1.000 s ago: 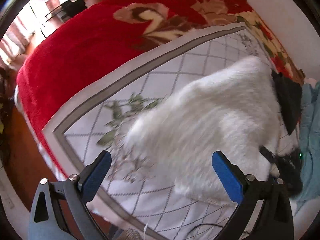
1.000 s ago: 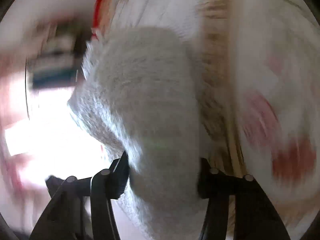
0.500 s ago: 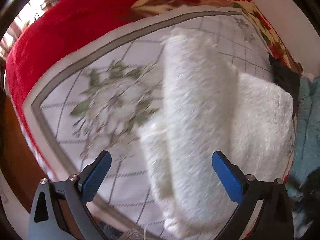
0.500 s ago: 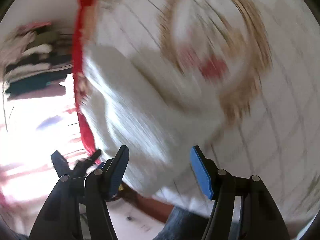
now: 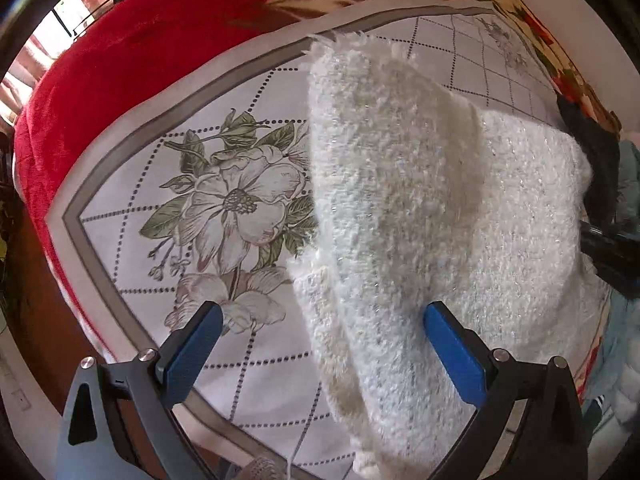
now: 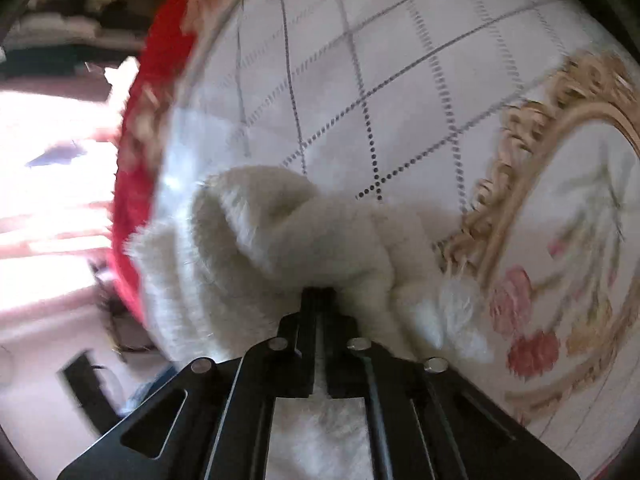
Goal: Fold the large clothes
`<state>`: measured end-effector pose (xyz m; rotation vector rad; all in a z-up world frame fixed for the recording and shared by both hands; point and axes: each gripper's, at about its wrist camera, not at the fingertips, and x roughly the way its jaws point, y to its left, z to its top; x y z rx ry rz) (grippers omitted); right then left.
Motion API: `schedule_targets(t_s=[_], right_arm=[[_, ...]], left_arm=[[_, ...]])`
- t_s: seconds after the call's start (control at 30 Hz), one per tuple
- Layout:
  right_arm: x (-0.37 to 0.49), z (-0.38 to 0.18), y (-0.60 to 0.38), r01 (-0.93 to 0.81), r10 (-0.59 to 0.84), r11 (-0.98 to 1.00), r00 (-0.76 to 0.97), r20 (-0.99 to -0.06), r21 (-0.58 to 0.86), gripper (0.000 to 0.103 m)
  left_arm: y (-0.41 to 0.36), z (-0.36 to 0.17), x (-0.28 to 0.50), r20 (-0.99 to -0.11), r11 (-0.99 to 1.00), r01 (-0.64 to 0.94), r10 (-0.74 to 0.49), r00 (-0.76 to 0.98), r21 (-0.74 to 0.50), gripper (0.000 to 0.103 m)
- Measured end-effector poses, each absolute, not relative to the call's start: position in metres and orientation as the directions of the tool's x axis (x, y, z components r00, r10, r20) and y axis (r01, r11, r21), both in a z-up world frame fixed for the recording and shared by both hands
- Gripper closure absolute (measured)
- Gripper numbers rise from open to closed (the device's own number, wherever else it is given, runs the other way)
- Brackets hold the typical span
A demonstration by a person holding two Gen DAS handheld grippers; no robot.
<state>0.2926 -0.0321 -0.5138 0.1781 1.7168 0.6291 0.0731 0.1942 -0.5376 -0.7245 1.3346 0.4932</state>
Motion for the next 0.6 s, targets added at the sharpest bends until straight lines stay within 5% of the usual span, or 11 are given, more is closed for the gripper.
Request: schedule_targets(t_s=[0.03, 0.07, 0.13, 0.23, 0.43, 0.5, 0.6], right_arm=[[0.288, -0.499, -0.055, -0.179, 0.474, 0.841, -0.212, -0.855, 0.511, 0.076], [0.281, -0.488, -0.074, -0.145, 0.49, 0.845, -0.175, -0.854, 0.514, 0.049], [0.264, -0.478, -0.119, -0.073, 0.503, 0.856, -0.113, -0.857, 0.512, 0.03], [0.224, -0.507, -0.167, 0.067, 0.567, 0.823, -0.15, -0.81, 0.564, 0.025], [0.155, -0.634, -0.142, 0.316, 0.818, 0.563, -0.343, -0.462, 0.763, 0.025], [0.159, -0.649, -0.136, 0.385, 0.875, 0.479, -0.287, -0.391, 0.789, 0.033], [0.186, -0.641, -0.14, 0.388, 0.871, 0.489, -0.261, -0.416, 0.782, 0.044]], left_arm=[[0.193, -0.531, 0.071, -0.979, 0.697, -0.693, -0.07, 0.191, -0.185, 0.0], [0.193, -0.525, 0.068, -0.979, 0.703, -0.688, -0.062, 0.192, -0.179, 0.0], [0.192, -0.515, 0.065, -0.977, 0.706, -0.684, -0.054, 0.206, -0.184, 0.0], [0.195, -0.501, 0.061, -0.971, 0.705, -0.681, -0.051, 0.232, -0.199, 0.0], [0.202, -0.493, 0.069, -0.973, 0.737, -0.654, -0.021, 0.23, -0.17, 0.0], [0.206, -0.489, 0.074, -0.974, 0.752, -0.64, -0.013, 0.224, -0.158, 0.0], [0.21, -0.475, 0.082, -0.972, 0.769, -0.622, 0.009, 0.236, -0.144, 0.0]])
